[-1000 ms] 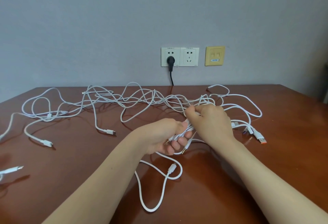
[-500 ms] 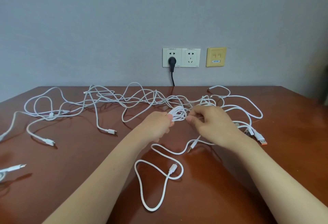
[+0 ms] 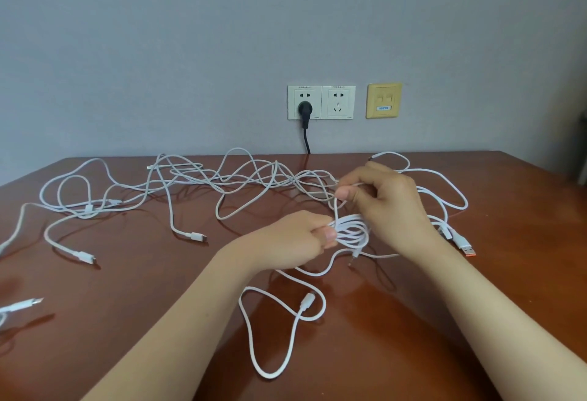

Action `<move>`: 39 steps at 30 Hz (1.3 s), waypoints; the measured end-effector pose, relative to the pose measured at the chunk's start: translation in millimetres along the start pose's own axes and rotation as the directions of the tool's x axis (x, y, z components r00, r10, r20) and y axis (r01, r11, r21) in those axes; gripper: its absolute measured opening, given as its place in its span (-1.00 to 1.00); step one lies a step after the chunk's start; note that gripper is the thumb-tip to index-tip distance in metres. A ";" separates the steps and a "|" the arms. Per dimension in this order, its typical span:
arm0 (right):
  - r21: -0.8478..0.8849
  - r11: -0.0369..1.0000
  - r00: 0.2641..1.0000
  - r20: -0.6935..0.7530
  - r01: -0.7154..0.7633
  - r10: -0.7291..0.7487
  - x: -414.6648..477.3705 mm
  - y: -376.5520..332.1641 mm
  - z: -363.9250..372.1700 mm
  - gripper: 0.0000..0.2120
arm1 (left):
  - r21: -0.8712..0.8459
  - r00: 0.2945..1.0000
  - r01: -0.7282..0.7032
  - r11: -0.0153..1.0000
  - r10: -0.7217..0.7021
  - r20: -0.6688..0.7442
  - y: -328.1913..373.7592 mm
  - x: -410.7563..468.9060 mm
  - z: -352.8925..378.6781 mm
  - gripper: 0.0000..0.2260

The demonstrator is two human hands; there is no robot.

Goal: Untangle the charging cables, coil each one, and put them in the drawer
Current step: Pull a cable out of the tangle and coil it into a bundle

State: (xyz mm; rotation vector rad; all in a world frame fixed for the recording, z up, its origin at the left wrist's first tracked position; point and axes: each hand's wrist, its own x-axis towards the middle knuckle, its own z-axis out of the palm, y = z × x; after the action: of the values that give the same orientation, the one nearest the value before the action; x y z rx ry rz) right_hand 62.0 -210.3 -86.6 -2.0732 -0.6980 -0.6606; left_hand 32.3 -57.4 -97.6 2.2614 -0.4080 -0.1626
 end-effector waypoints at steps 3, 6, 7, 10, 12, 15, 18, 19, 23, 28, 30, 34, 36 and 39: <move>0.295 0.928 0.969 0.160 -0.229 0.189 3.2 -4.3 -7.4 -0.79 | -0.031 0.993 -0.116 0.993 0.115 -0.020 4.8 -2.5 -1.8 -0.71; 0.305 0.859 0.880 0.380 -0.411 0.286 1.1 -6.6 -14.5 -0.70 | -0.108 0.982 -0.189 0.976 0.185 -0.046 6.9 -3.2 0.6 -0.69; 0.277 0.855 0.861 0.403 -0.438 0.310 0.0 -7.0 -14.2 -0.67 | -0.127 0.980 -0.192 0.973 0.183 -0.074 7.3 -2.3 0.8 -0.69; 0.228 0.890 0.893 0.321 -0.396 0.315 -0.2 -6.5 -6.6 -0.80 | -0.173 0.972 -0.166 0.971 0.131 -0.197 5.4 1.5 -4.2 -0.68; 0.141 0.935 0.926 0.247 -0.326 0.286 1.9 -6.1 -3.6 -0.83 | -0.172 0.953 -0.115 0.978 0.060 -0.298 2.0 4.1 -8.3 -0.65; -0.110 0.979 0.943 0.270 -0.171 0.195 -2.6 -12.0 1.1 -0.74 | -0.173 0.906 -0.050 0.984 -0.028 -0.422 -0.2 7.4 -8.2 -0.66; -0.321 0.947 0.943 0.322 0.024 0.085 -13.7 -29.1 11.3 -0.81 | -0.070 0.850 0.084 0.994 -0.108 -0.516 -2.7 9.8 -7.8 -0.73; -0.372 0.923 0.940 0.338 0.095 0.040 -17.3 -33.3 14.8 -0.80 | -0.038 0.833 0.115 0.993 -0.117 -0.540 -2.8 8.8 -8.9 -0.72; -0.421 0.858 0.928 0.339 0.295 -0.152 -19.6 -37.2 14.9 -0.82 | 0.091 0.839 0.193 0.977 -0.116 -0.532 0.0 3.9 -10.9 -0.67; -0.434 0.850 0.946 0.250 0.299 -0.205 -17.0 -30.5 9.2 -0.72 | 0.272 0.927 0.143 0.952 -0.032 -0.375 6.0 -1.8 -2.5 -0.83; -0.373 0.912 0.966 0.243 0.174 -0.085 -15.9 -27.2 6.9 -0.76 | 0.333 0.948 0.120 0.935 -0.009 -0.317 7.3 -3.8 -1.1 -0.81; -0.239 0.971 0.991 0.133 0.011 0.021 -15.0 -18.1 10.1 -0.85 | 0.375 0.974 0.067 0.925 0.021 -0.227 6.7 -6.0 -4.3 -0.76; -0.169 0.985 0.994 0.102 -0.030 0.048 -14.2 -17.0 12.4 -0.84 | 0.361 0.980 0.048 0.931 0.026 -0.199 4.4 -6.8 -8.5 -0.71; -0.122 0.991 0.995 0.067 -0.063 0.072 -13.1 -17.2 12.2 -0.88 | 0.363 0.990 0.014 0.932 0.038 -0.134 0.7 -6.9 -10.3 -0.75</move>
State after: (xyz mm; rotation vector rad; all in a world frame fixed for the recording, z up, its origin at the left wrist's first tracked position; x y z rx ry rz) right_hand 43.6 -194.7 -92.3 -2.2301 -0.6388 -0.6052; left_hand 28.2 -48.3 -90.4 2.6145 -0.4028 0.0864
